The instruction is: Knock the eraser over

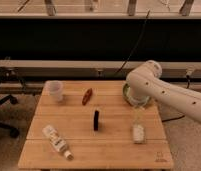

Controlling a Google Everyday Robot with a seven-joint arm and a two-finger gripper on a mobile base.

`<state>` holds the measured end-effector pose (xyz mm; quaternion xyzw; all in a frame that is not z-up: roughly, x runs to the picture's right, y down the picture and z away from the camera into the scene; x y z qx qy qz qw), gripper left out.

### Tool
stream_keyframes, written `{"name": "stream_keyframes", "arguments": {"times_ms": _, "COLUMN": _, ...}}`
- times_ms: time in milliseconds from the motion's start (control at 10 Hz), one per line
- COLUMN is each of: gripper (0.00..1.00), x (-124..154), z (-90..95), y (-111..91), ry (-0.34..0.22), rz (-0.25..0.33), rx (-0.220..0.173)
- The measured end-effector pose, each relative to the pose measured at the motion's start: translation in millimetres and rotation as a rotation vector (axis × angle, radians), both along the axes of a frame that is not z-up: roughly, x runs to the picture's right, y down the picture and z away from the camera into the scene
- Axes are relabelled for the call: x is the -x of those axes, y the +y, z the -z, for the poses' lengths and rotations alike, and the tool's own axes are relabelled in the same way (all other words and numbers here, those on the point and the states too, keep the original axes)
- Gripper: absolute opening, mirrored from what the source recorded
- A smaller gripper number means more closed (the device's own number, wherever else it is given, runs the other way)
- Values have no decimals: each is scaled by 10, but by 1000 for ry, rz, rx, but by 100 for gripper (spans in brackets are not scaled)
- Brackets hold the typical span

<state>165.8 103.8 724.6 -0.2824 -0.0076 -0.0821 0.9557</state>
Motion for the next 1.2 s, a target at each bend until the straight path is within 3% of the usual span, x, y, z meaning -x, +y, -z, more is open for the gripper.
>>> {"name": "stream_keyframes", "arguments": {"times_ms": 400, "gripper": 80, "x": 177, "z": -91, "y": 41, "ry": -9, "rz": 21, "rx": 2}}
{"name": "stream_keyframes", "arguments": {"times_ms": 700, "gripper": 68, "x": 403, "z": -159, "y": 81, "ry": -21, "rz": 37, "rx": 1}}
{"name": "stream_keyframes", "arguments": {"times_ms": 1000, "gripper": 67, "x": 483, "z": -190, "y": 108, "ry": -23, "rz": 51, "rx": 3}}
{"name": "stream_keyframes", "arguments": {"times_ms": 1200, "gripper": 50, "x": 618, "z": -245, "y": 125, "ry": -32, "rz": 62, "rx": 5}}
